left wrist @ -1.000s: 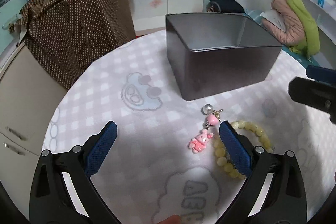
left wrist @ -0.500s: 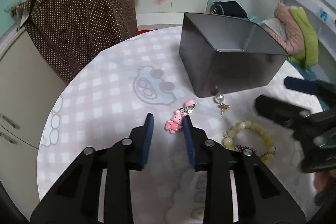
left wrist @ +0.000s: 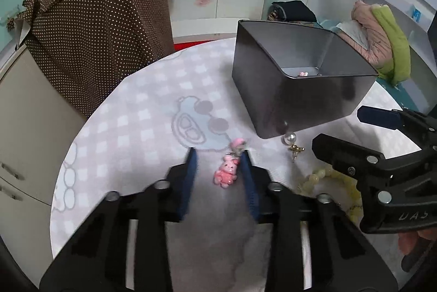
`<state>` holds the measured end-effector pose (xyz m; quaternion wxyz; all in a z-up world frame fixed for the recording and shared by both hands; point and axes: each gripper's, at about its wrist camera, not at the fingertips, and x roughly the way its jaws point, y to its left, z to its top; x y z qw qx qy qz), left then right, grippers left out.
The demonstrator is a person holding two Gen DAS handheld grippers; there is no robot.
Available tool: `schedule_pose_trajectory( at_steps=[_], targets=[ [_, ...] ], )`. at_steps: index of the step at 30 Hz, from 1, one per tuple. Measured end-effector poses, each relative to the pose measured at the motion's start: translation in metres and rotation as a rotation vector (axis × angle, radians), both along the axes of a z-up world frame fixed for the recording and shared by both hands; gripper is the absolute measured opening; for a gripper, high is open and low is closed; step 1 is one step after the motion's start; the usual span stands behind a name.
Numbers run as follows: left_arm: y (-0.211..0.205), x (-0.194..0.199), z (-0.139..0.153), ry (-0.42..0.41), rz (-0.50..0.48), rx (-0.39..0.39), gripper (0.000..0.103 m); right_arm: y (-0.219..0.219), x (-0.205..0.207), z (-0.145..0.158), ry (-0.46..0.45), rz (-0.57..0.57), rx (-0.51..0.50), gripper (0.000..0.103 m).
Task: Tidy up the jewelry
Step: 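Grasp the pink bunny charm with the left tool while the right tool grasps the pearl earring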
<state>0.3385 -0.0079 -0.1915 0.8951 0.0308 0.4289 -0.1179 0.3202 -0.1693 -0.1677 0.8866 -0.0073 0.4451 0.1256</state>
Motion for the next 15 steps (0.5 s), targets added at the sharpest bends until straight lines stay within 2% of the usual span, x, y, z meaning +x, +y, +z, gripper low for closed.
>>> schedule_pose_trajectory(
  at_steps=[2,9,11,14,15],
  targets=[
    [0.004,0.001,0.0,0.002,-0.001,-0.006,0.013,0.001,0.0,-0.001,0.002,0.001,-0.002,0.089],
    [0.017,-0.008,0.002,0.006,0.044,-0.034,0.013,0.02,0.004,-0.011,0.013,0.033,-0.021,0.071],
    [0.022,-0.011,0.003,0.004,0.067,-0.043,0.013,0.028,0.003,-0.013,-0.005,0.042,-0.056,0.066],
    [0.029,-0.014,0.004,0.008,0.089,-0.06,0.013,0.035,0.002,-0.014,-0.042,0.052,-0.11,0.043],
    [0.031,-0.015,0.005,0.007,0.094,-0.062,0.013,0.036,0.002,-0.013,-0.046,0.059,-0.109,0.03]
  ],
)
